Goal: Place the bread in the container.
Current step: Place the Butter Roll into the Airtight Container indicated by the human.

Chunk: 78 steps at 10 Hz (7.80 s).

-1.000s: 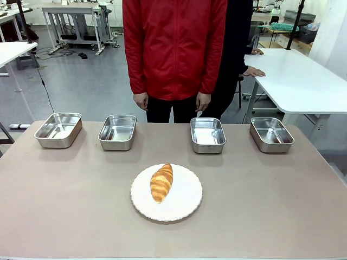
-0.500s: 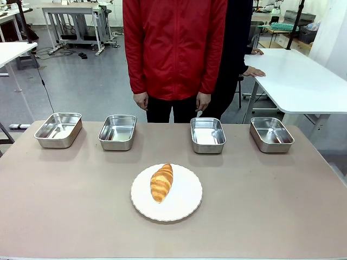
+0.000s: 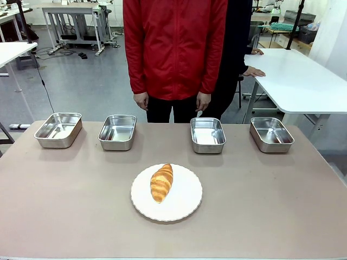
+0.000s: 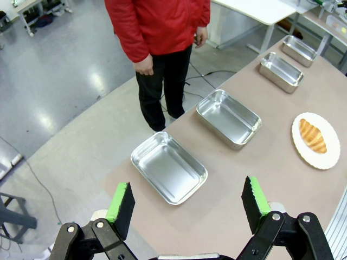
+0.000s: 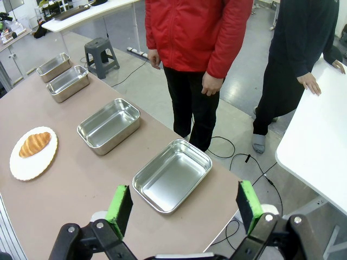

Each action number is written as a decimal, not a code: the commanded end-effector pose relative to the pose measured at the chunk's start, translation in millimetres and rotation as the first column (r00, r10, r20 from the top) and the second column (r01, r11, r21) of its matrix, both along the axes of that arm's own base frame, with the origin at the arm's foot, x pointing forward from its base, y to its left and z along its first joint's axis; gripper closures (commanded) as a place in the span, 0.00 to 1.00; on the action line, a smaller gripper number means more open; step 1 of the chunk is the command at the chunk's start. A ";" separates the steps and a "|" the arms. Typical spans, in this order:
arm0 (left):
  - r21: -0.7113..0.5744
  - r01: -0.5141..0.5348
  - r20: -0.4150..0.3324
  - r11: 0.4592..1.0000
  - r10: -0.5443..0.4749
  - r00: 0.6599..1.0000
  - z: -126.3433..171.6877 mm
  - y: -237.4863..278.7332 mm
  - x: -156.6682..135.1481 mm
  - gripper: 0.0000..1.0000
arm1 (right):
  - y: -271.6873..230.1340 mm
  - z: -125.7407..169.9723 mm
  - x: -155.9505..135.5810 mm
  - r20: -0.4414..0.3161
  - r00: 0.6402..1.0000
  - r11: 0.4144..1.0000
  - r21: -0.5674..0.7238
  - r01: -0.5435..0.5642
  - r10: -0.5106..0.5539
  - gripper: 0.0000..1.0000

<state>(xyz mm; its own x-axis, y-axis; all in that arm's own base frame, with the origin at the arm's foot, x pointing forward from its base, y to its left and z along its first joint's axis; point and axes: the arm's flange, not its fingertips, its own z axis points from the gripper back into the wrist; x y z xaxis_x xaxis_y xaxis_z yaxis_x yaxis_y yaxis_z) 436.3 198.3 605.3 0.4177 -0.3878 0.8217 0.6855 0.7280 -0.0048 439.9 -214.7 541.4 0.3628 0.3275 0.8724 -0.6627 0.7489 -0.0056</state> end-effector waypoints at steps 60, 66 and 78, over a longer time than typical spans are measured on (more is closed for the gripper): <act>0.221 0.089 -0.471 0.971 0.027 0.882 -123.1 -355.0 -36.9 0.00 | 0.1 0.8 -0.5 0.006 1.000 1.000 -0.002 -0.002 0.002 0.00; 0.367 0.002 -0.597 0.930 0.234 0.768 -160.9 -476.3 -36.7 0.00 | 0.1 0.8 -0.5 0.006 1.000 1.000 -0.002 -0.002 0.002 0.00; 0.464 -0.224 -0.575 0.857 0.484 0.660 -252.9 -568.9 -69.7 0.00 | 0.1 0.8 -0.5 0.006 1.000 1.000 -0.002 -0.002 0.002 0.00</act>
